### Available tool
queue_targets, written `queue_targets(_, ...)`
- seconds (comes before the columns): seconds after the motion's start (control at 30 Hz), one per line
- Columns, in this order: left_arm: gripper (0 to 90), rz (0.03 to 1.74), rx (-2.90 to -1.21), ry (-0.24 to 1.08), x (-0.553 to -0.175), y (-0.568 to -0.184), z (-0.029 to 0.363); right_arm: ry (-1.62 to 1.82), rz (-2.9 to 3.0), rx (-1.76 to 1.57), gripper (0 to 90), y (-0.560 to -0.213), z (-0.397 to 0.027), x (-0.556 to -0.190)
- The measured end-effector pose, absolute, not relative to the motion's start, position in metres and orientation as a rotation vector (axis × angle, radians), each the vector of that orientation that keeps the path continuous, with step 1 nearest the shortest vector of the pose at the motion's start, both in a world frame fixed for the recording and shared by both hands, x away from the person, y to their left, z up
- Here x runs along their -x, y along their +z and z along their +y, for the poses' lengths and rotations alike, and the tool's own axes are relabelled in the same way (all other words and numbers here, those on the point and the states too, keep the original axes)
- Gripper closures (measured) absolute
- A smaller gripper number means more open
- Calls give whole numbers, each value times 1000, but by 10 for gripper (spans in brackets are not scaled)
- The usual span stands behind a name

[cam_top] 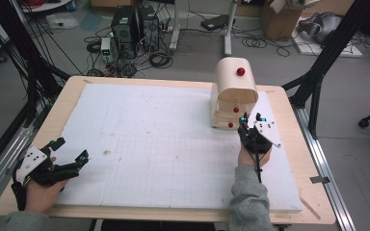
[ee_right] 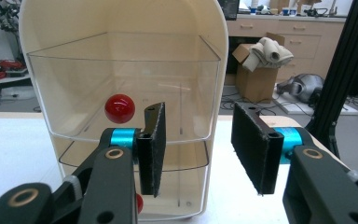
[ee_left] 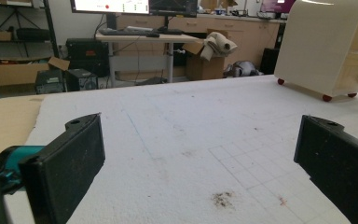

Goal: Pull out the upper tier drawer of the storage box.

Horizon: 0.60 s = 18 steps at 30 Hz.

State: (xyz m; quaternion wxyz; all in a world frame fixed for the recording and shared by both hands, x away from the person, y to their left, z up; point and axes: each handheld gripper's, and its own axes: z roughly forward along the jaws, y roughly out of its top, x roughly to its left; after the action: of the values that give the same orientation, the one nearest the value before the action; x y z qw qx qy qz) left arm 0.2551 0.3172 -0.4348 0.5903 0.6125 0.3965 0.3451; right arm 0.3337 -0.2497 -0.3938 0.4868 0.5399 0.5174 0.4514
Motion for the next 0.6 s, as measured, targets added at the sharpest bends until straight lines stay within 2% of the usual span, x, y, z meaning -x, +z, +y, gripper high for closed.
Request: queue_targets(0.6, 22, 922, -1426, 799, -255, -435, 317, 1103, 1262, -1313, 546, -394, -247, -334)
